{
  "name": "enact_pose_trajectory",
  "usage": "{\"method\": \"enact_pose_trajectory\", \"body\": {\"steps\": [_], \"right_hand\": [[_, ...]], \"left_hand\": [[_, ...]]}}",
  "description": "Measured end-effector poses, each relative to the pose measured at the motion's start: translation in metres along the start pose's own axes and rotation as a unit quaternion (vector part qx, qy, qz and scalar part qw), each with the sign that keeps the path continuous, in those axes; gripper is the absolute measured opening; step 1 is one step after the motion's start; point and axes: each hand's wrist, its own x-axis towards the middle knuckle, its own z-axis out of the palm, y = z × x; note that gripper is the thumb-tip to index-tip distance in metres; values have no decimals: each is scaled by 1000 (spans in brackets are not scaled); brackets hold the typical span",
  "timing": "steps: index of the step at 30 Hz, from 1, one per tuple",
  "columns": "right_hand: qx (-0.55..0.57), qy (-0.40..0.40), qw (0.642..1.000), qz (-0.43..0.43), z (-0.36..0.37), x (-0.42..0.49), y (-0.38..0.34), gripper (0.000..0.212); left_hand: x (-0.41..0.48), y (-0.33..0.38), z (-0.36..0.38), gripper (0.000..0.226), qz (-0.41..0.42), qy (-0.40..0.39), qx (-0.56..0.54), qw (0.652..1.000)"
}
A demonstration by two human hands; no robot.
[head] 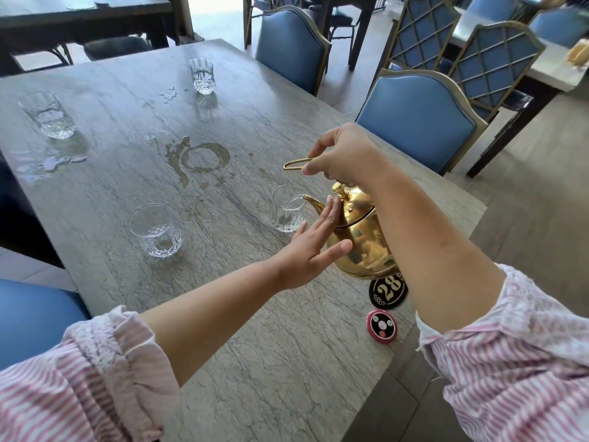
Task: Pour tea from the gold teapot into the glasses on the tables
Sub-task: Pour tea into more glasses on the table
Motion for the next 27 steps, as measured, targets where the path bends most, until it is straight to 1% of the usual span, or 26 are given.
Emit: {"method": "enact_pose_trajectory", "body": {"steps": [5,8,12,15,22,27], "right_hand": [[-12,-3,1000,0,-1,0,-3,23],[-24,-6,1000,-3,-2,1,-4,22],[-30,-10,1000,-1,-4,1,-7,20],[-33,-14,999,0,-6,0,-9,19],[-33,-13,999,-7,-7,-1,-12,18],[-40,-10,999,-18,-10,-3,-14,19]], "left_hand": [[0,3,-1,94,6,2,-4,1000],[0,5,0,86,7,3,-1,1000],[2,6,1,94,16,14,-4,1000],[2,7,1,95,19,14,-6,1000],[2,8,-2,85,30,17,-11,999],[3,10,-4,85,36,26,-12,999]]}}
